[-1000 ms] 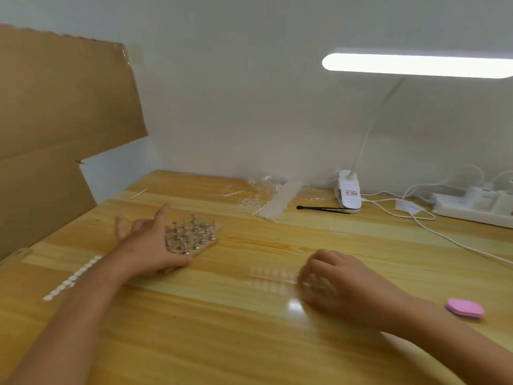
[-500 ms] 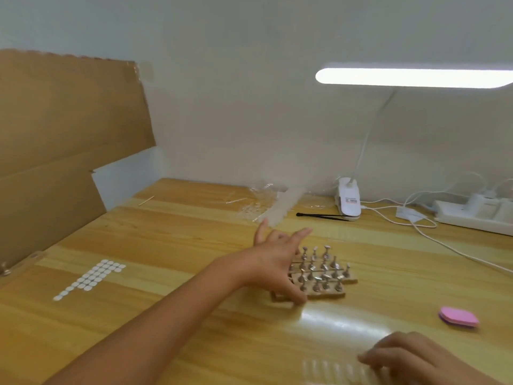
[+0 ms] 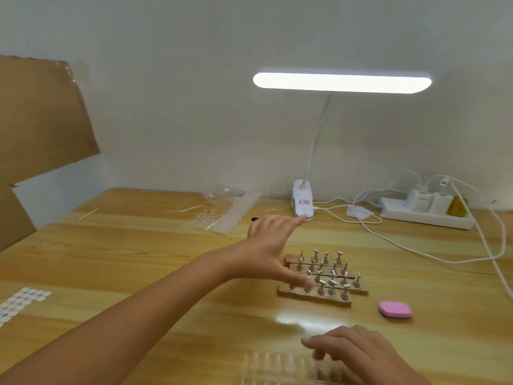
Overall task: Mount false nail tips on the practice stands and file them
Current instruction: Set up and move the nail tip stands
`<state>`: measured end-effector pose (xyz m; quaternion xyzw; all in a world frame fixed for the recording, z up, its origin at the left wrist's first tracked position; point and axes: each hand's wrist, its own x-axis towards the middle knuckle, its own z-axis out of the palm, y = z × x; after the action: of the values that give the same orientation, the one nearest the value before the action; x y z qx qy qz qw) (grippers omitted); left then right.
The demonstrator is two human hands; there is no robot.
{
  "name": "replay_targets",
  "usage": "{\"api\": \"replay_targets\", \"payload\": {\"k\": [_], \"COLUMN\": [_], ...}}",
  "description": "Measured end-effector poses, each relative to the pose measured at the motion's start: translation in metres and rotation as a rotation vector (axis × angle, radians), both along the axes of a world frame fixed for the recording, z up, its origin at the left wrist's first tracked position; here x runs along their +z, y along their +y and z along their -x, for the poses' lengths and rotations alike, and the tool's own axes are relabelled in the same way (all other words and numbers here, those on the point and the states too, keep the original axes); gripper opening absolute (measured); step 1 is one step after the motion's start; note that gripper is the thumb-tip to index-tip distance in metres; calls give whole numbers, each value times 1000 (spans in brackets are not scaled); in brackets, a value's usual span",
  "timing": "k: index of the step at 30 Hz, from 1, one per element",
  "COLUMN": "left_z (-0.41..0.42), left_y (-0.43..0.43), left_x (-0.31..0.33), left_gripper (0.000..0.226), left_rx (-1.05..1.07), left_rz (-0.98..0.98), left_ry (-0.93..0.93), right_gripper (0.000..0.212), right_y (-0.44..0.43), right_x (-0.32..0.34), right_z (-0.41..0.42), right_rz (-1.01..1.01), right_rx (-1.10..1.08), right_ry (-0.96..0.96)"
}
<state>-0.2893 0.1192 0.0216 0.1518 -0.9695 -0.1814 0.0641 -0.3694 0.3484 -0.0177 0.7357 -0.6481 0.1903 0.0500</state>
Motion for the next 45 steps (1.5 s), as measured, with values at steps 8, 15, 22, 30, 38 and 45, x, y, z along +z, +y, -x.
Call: {"api": "replay_targets", "payload": {"k": [8, 15, 22, 30, 38, 45], "left_z": [-111, -163, -129, -7, 3, -60], "left_y": [28, -57, -66, -19, -22, -91], "left_x": [-10, -18, -22, -33, -44, 22], "left_gripper": [27, 16, 25, 32, 10, 14], "left_rx": [-22, 469, 544, 274, 291, 681], "left_rz": [-727, -486, 38, 76, 60, 321], "left_ry": [-87, 153, 179, 141, 160, -16], "right_gripper": [53, 33, 31, 11, 22, 22], "right_y": [-15, -48, -47, -38, -40, -39], "right_x": [9, 56, 24, -1, -12, -24], "right_z": [1, 55, 84, 102, 131, 154], "right_rz": [118, 187, 241, 310, 394, 396], "right_rx": [14, -40, -208, -239, -256, -377], "right_ry": [160, -122, -444, -431, -423, -486]}}
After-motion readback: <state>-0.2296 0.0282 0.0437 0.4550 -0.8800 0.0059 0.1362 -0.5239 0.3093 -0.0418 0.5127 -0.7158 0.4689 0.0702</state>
